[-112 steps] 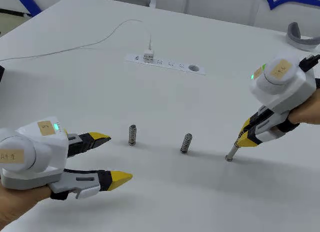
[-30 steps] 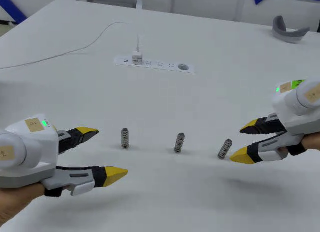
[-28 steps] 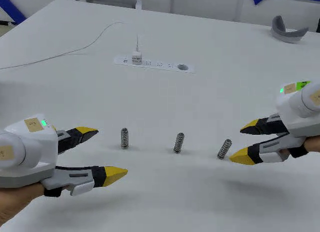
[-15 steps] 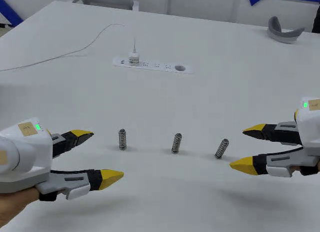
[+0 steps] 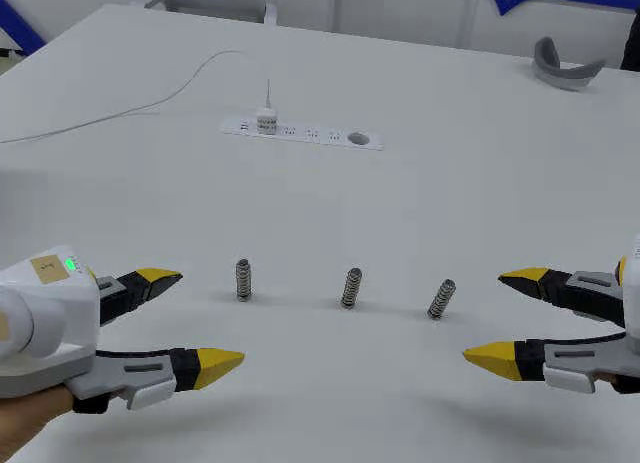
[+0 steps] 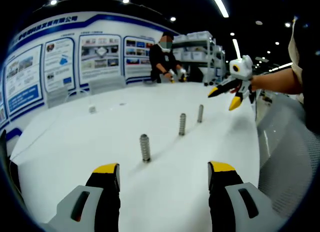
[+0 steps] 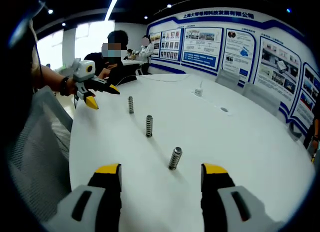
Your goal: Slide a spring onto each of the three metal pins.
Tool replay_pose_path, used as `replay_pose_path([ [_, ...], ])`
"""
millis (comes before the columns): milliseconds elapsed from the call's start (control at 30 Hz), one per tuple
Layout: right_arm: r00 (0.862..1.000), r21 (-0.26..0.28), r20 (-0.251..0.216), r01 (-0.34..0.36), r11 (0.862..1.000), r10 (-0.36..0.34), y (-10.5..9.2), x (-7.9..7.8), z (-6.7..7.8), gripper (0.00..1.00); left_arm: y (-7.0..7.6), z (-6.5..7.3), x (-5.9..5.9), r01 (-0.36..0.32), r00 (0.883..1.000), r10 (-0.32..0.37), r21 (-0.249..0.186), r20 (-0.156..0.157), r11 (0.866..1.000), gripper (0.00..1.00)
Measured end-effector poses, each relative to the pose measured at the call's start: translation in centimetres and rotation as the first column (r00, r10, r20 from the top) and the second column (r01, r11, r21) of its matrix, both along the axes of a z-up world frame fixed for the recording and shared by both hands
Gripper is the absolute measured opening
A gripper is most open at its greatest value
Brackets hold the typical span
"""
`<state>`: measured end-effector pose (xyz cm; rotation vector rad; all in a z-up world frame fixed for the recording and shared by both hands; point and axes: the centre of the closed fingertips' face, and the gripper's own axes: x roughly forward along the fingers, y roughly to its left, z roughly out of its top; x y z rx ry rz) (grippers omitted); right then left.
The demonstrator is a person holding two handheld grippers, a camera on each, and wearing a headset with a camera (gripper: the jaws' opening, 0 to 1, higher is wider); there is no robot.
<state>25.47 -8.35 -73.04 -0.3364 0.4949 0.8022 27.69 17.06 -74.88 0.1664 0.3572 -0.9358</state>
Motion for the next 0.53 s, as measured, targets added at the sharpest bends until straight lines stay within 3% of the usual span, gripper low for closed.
replay_pose_path([
  [533,0.999,0.026,0.002,0.036,0.999,-0.036,-0.6,-0.19,0.24,0.66,0.32,-0.6,-0.54,-0.018,1.0,0.018,-0.007,-0.017,1.0,0.73],
])
